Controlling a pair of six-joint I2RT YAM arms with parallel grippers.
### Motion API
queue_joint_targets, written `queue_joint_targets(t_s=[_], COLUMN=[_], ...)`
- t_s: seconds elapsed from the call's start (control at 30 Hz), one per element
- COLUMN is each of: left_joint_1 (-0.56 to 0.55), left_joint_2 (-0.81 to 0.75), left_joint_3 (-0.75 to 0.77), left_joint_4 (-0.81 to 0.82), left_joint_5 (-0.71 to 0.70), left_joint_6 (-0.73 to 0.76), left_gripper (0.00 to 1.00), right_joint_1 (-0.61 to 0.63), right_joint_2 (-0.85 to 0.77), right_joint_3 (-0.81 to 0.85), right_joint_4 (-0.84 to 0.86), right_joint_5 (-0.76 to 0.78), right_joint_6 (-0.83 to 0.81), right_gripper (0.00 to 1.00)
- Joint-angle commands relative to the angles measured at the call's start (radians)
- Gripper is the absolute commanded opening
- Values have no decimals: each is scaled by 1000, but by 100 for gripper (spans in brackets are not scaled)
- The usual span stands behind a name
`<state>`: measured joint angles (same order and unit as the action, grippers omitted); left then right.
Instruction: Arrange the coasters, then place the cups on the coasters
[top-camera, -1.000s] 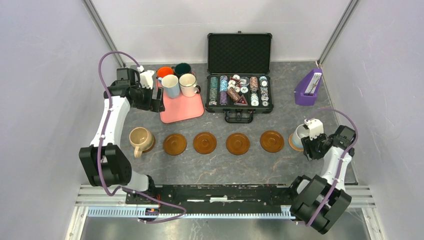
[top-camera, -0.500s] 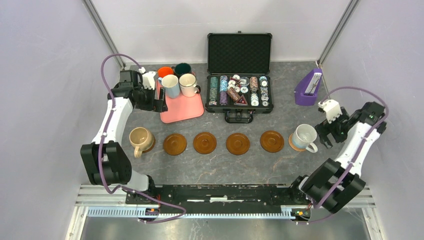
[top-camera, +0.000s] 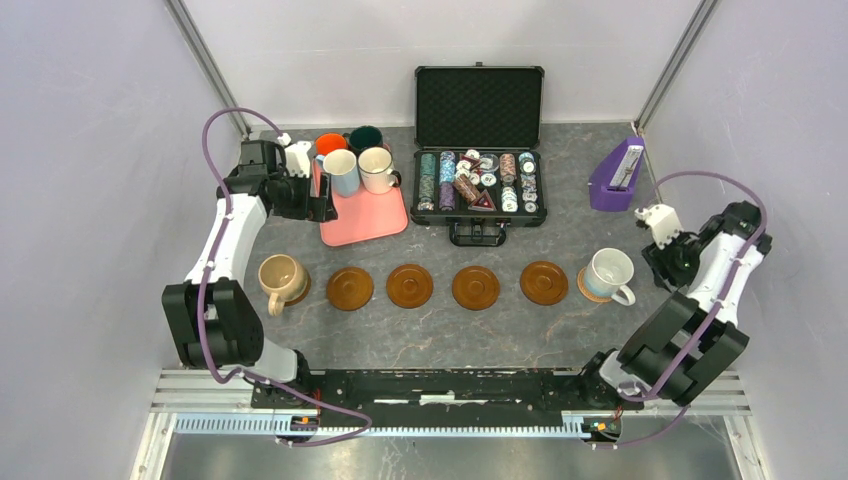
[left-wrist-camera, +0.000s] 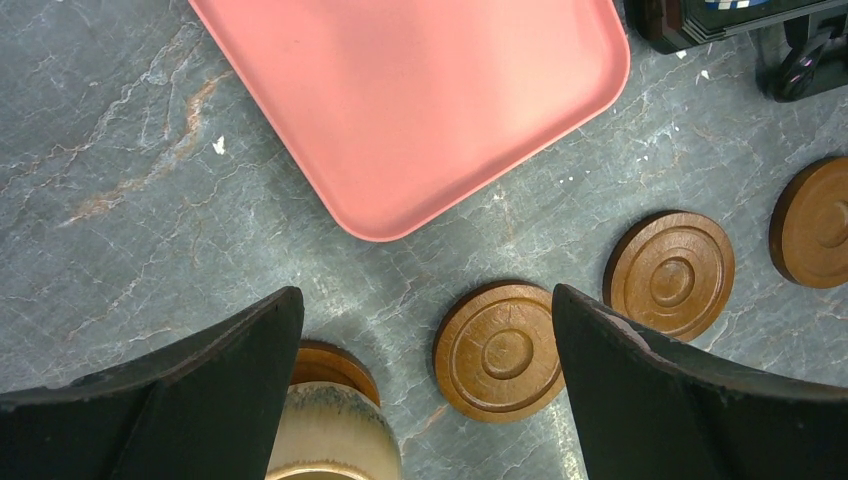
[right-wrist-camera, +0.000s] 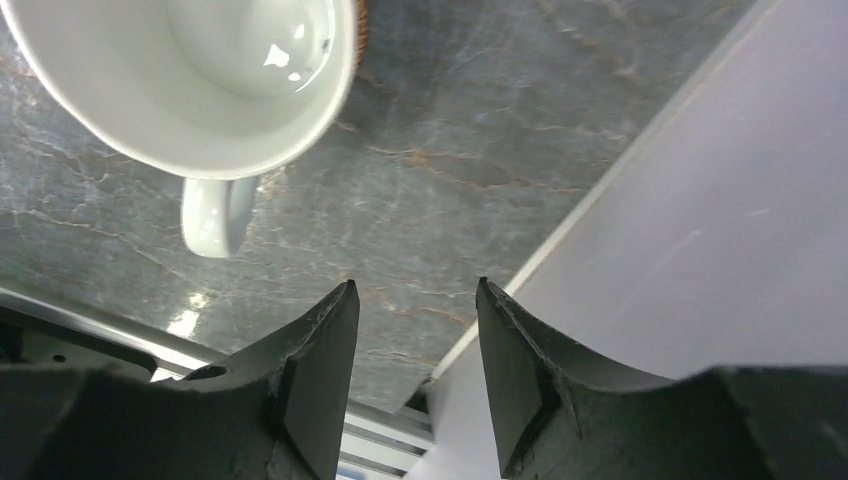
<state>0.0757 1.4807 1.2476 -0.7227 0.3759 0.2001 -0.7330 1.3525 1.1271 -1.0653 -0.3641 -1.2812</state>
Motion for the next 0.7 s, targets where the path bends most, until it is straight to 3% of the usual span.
queue_joint_targets(t_s=[0.0,0.23,0.5,0.67], left_joint_1=[-5,-5,-5,-5], left_joint_2=[0,-6,-3,-2], left_joint_3=[13,21,21,21], left_joint_4=[34,25,13,14], left_joint_5=[29,32,32,28], left_joint_6=[-37,-34,-26,-24], left_gripper=[100,100,100,100], right_joint_1=[9,15,14,14], right_joint_2=[-63,-106,-106,-110], right_joint_3=[-113,-234,-240,-235], right_joint_4=[55,105,84,159], right_joint_5=[30,30,1,16], right_joint_6=[6,2,-24,5], right_gripper=[53,53,57,55])
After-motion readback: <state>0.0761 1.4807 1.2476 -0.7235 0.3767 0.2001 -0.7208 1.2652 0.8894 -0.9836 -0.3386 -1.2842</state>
